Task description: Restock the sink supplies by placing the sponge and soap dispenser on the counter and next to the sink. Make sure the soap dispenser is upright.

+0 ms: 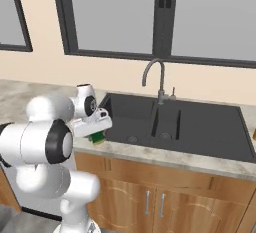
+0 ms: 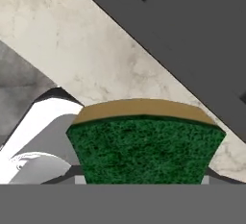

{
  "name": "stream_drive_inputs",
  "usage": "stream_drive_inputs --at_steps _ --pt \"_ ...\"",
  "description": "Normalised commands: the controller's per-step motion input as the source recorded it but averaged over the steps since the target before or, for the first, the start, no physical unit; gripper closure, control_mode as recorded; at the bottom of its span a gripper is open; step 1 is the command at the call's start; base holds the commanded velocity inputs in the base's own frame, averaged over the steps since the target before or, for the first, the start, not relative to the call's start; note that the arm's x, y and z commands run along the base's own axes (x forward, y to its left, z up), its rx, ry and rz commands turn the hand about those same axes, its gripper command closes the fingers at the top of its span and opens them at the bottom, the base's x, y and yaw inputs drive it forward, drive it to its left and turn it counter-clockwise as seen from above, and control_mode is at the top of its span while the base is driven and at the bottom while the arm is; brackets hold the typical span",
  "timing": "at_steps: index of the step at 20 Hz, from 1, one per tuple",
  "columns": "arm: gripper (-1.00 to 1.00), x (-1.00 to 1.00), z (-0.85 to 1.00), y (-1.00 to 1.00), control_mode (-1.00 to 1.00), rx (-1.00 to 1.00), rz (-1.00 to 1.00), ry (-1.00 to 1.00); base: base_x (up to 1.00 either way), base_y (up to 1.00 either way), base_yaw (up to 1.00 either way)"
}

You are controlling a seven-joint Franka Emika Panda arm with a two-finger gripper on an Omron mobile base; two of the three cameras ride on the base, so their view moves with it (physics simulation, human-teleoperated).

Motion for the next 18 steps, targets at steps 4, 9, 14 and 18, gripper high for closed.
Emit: stream_drive_inputs --at_steps 4,9,14,18 --pt "1.0 1.0 -0.38 0.99 -1.0 0.0 0.24 0.08 0.0 0.0 0.0" --pt "1.0 0.67 -0.07 0.77 -1.0 0.0 0.22 0.0 0.0 0.0 0.0" --pt "1.0 0.56 -0.03 0.91 -1.0 0.0 0.16 0.0 0.0 0.0 0.0" --pt "1.0 0.34 -0.26 0.54 -1.0 0.0 0.1 0.0 0.0 0.0 0.0"
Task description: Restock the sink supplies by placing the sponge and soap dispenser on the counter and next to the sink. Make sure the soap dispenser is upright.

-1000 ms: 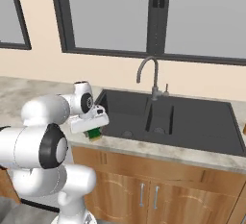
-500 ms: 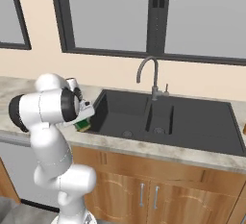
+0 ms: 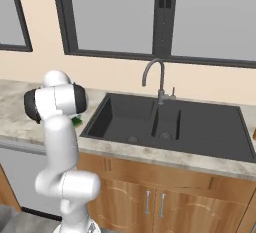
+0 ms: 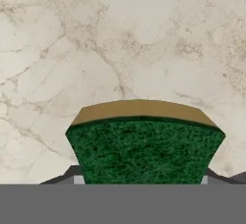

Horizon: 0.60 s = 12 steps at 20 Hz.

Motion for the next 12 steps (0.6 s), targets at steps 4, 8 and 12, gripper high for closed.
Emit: stream_drive_inputs --at_steps 4,8,12 --pt "-1.0 0.33 -0.52 0.22 -1.0 0.0 0.12 0.0 0.0 0.0 0.0" --pt "-1.0 0.14 -0.27 0.0 -1.0 0.0 0.16 -0.07 0.0 0.0 0.0" --pt "-1.0 -0.05 0.04 -0.06 -1.0 0.01 0.12 -0.11 0.0 0.0 0.0"
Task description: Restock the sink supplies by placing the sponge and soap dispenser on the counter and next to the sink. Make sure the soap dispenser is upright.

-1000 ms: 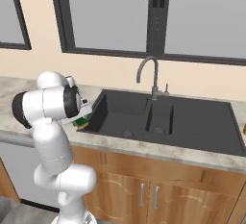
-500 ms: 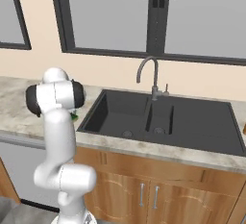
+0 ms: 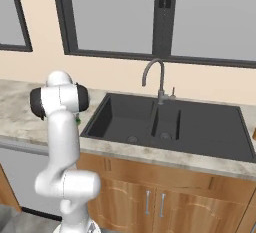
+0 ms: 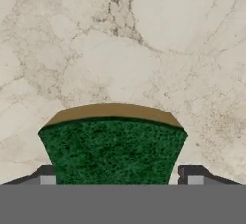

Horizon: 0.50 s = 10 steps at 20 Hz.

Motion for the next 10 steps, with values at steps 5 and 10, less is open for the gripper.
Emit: stream_drive_inputs --at_steps 5,10 --pt "-1.0 -0.69 0.71 -0.17 -1.0 0.01 0.05 -0.18 0.0 0.0 0.0" --pt "-1.0 -0.99 0.87 -0.19 -1.0 0.04 0.01 -0.19 0.0 0.0 0.0"
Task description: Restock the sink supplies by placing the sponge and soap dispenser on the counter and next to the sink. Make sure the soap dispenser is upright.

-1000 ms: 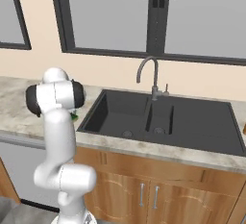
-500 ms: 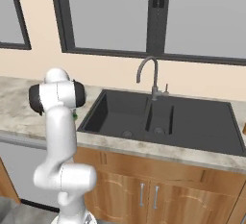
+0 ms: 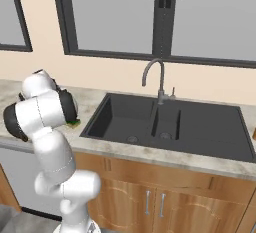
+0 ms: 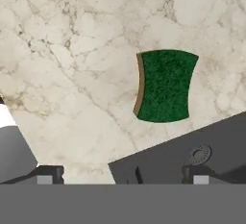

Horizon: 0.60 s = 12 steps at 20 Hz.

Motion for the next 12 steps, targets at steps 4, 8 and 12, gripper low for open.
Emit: stream_drive_inputs --at_steps 4,8,12 --pt "-1.0 -1.0 0.8 -0.15 -1.0 0.07 0.0 -0.16 0.0 0.0 0.0" --pt "-1.0 -0.96 0.81 -0.25 -1.0 0.08 0.0 -0.11 0.0 0.0 0.0" --pt "-1.0 -0.7 0.82 -0.41 -1.0 0.07 0.0 -0.13 0.0 0.0 0.0"
